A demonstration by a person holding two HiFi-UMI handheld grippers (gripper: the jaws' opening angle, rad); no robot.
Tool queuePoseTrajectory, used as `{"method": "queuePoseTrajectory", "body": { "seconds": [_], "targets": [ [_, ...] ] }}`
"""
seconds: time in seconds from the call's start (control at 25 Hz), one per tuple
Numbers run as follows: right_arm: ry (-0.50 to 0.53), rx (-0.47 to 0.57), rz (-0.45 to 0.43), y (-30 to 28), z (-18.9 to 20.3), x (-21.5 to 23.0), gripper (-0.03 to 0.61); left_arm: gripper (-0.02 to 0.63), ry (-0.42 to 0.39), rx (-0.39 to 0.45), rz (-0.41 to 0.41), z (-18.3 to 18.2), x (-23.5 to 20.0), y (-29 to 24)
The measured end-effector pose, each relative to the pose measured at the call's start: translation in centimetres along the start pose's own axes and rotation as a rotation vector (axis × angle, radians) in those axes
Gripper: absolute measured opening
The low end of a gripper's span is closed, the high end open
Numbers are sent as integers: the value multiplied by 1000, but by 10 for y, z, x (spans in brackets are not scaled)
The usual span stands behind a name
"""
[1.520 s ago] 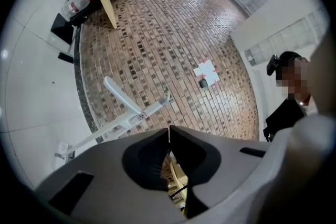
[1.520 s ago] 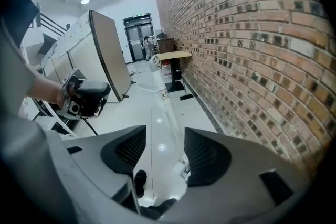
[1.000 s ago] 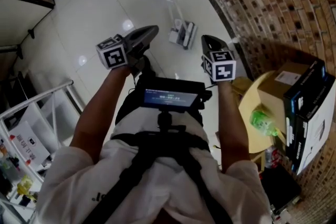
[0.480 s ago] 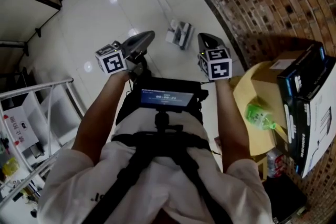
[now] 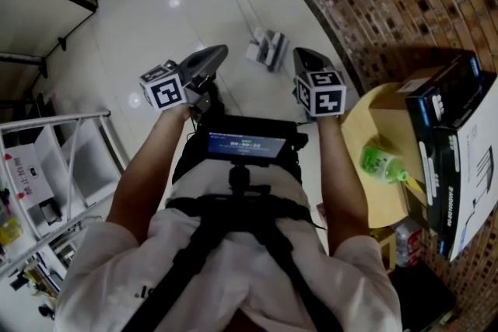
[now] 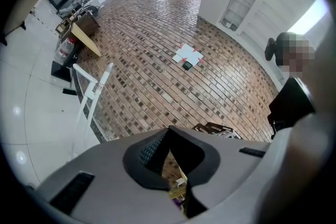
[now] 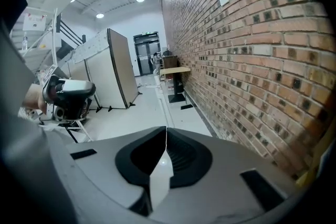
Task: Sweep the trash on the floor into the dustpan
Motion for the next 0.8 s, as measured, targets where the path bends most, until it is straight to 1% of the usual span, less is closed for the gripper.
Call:
{"method": "queuePoseTrajectory", "body": {
  "seconds": [0.12, 0.24, 0.4, 0.52, 0.68, 0.8],
  "targets": [
    [-18, -2, -16, 9, 0, -2, 0, 0, 15, 15, -16, 3, 9, 4],
    [-25, -10, -29, 21, 1, -6, 14, 0, 20, 14, -4, 6, 24, 5],
    [-51, 4, -28, 40, -5, -9, 14, 0, 8, 7, -2, 2, 37, 9],
    [-64, 2, -28, 51, -5, -12, 14, 0, 29, 10, 11, 2, 47, 8],
    [-83, -10, -11, 60, 3, -17, 14, 0, 22, -6, 37, 2, 53, 11],
    [-87, -25, 23, 62, 8, -26, 12, 0, 23, -18, 58, -1, 56, 19]
  ]
}}
Point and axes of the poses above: the fingertips, and each gripper's own axes: y backward along the fingers, x to its right, z out of its underside, the point moved 3 cm from there along y, backward along the fingers, and after that the axes turned 12 degrees about z, right-handed, at the moved point
